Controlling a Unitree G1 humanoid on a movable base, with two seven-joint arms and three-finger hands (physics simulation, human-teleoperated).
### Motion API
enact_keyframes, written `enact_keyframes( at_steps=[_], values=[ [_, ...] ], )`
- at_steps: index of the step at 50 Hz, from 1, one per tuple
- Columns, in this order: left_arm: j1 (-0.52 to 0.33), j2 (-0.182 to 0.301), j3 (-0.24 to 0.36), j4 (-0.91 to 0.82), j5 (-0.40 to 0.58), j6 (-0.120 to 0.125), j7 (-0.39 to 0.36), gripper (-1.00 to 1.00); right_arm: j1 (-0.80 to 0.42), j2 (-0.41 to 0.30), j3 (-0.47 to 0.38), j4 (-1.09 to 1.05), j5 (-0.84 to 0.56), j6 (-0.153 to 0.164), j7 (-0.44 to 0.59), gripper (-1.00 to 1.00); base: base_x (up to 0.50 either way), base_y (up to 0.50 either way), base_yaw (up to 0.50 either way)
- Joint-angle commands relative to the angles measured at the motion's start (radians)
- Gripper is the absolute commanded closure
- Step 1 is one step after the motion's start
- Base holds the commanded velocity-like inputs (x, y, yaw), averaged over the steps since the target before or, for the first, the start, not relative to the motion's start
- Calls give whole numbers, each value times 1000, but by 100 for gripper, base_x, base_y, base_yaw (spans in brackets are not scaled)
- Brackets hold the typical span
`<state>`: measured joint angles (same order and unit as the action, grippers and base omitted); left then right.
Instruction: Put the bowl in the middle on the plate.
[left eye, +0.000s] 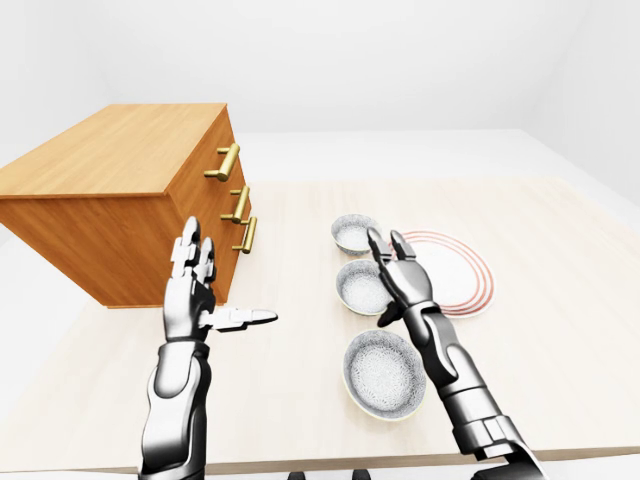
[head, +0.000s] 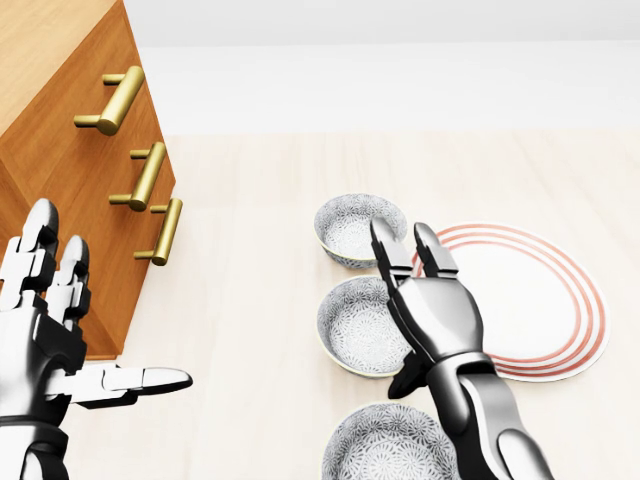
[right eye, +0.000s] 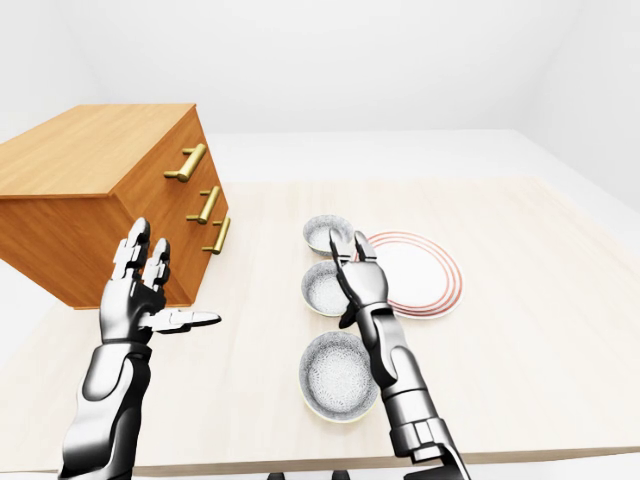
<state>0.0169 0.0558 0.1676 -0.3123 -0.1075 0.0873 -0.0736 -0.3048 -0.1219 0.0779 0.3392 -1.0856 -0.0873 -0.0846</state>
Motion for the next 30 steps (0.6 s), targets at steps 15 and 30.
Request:
enact_keyframes(
  at_steps=[15,30],
  values=[
    [4,-1,0,7,1,0,-1,-100,7,1,4,15,0,0,-1,-100,0,0,0],
    [5,-1,-1,9,2,0,-1,-100,15,5,7,9,-5,0,-2,-100,0,0,0]
  ],
)
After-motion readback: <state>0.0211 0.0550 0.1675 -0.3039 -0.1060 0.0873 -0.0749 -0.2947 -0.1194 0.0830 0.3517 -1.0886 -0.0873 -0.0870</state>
